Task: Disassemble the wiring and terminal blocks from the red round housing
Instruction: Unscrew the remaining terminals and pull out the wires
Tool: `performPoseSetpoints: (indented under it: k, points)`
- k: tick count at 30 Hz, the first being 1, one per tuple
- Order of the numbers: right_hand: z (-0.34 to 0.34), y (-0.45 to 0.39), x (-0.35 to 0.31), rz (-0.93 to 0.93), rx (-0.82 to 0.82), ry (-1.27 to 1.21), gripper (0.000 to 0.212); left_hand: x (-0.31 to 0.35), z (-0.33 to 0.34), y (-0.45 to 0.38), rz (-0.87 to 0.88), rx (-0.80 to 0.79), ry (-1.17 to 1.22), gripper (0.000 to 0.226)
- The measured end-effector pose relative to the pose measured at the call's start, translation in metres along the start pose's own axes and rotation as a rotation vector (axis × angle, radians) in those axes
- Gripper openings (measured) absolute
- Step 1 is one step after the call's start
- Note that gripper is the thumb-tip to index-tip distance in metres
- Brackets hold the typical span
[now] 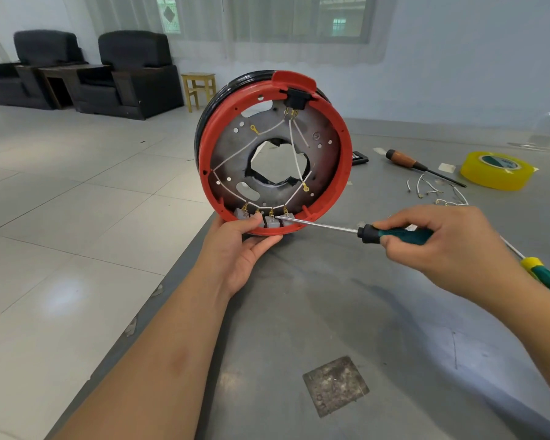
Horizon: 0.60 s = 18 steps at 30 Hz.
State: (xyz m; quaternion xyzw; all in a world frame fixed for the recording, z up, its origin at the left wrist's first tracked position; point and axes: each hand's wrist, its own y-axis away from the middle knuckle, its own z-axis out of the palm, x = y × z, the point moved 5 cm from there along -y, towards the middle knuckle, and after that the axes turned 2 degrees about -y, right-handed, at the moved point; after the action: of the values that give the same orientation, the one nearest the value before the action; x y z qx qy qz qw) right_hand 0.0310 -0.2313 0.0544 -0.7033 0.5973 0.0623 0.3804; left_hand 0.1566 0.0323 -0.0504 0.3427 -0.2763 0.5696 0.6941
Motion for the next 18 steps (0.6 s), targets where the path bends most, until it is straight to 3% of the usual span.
performPoseSetpoints:
  k: [6, 18]
  points:
    - [0.004, -0.003, 0.008, 0.092, -0.04, -0.061, 0.015, -0.001, -0.001, -0.001, -0.008, -0.012, -0.02, 0.043]
    - [0.013, 0.015, -0.014, -0.18, 0.075, 0.311, 0.018, -0.001, -0.004, -0.004, -0.01, 0.011, -0.007, 0.036]
